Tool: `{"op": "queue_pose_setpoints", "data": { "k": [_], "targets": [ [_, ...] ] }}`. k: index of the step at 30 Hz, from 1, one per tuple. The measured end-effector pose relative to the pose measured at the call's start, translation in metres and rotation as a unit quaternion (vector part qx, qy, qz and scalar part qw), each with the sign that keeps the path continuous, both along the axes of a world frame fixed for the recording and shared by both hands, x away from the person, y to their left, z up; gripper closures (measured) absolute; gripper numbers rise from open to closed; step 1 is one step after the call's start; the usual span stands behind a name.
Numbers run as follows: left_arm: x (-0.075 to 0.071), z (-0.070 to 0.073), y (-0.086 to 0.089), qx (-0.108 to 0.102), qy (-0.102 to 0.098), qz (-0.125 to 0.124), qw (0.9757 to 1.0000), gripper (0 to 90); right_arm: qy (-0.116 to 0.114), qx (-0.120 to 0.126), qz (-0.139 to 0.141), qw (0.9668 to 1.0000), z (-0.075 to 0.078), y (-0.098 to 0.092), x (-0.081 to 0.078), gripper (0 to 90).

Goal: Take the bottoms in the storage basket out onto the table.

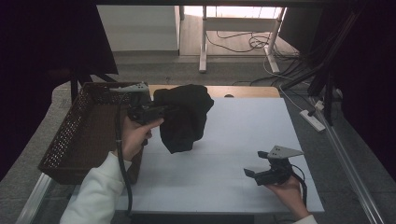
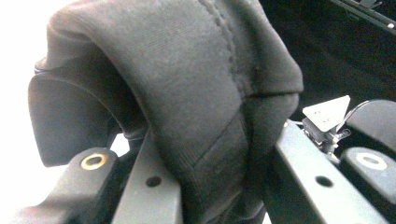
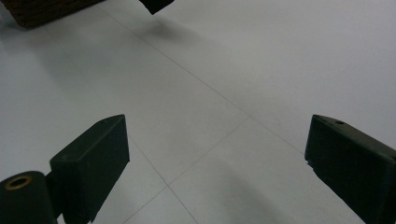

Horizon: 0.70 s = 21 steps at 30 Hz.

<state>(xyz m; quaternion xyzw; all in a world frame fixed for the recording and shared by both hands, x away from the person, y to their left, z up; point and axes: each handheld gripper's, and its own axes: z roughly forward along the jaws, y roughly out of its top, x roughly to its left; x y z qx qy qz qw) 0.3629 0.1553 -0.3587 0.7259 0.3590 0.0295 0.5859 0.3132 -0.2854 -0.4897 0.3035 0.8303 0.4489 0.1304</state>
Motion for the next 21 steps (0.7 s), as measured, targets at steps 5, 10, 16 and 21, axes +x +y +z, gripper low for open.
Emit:
{"op": "queue_pose_setpoints", "data": {
  "k": [5,10,16,21],
  "targets": [
    [0.003,-0.007,-0.009,0.003,0.008,-0.009,0.9999,77.9,-0.001,0.0,0.0,1.0,0.0,0.0,0.0,6.4],
    [0.006,-0.013,-0.018,0.008,0.014,-0.015,0.9997,77.9,-0.002,0.001,-0.001,1.0,0.0,-0.001,0.0,6.4],
    [0.008,-0.019,-0.025,0.007,0.021,-0.022,0.9995,77.9,-0.002,0.002,0.0,1.0,0.0,-0.001,0.0,6.4],
    [0.009,-0.023,-0.031,0.007,0.024,-0.026,0.9994,78.0,-0.002,0.0,-0.001,1.0,0.0,-0.001,0.0,6.4]
  ]
}}
